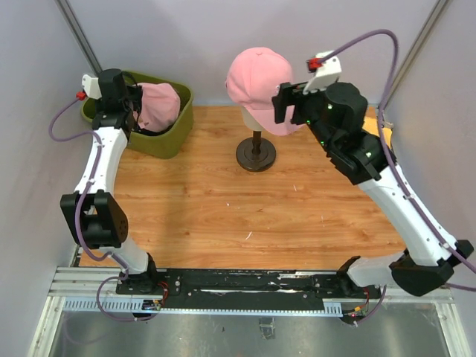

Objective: Stack the hats
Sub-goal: Pick up the hat from the bin.

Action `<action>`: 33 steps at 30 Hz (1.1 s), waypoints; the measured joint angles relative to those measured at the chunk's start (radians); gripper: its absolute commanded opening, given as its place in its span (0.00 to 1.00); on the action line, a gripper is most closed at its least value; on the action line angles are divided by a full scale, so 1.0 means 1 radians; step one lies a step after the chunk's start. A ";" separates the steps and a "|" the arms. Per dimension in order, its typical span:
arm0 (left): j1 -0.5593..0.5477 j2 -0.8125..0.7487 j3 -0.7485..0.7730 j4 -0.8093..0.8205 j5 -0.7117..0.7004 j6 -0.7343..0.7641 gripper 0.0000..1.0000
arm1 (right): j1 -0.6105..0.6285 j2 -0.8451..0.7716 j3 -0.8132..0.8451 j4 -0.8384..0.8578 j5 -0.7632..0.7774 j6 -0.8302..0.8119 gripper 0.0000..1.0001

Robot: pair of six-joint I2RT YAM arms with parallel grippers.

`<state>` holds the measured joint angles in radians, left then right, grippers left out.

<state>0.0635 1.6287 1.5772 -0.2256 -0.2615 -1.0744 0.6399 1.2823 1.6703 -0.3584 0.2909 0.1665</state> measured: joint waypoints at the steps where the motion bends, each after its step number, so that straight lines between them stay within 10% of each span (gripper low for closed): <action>1: 0.008 -0.006 -0.007 -0.001 0.013 -0.012 0.01 | 0.034 0.023 0.023 0.003 0.008 -0.021 0.84; 13: 0.073 -0.051 -0.054 -0.003 0.139 -0.075 0.01 | 0.333 0.420 0.346 0.011 0.005 -0.215 0.87; 33: 0.119 -0.223 -0.264 0.005 0.203 -0.069 0.01 | 0.336 0.990 0.712 0.035 -0.191 -0.230 0.93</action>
<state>0.1829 1.4059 1.3128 -0.2207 -0.0582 -1.1439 0.9760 2.2719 2.3821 -0.3237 0.0998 -0.0635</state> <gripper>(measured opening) 0.012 0.930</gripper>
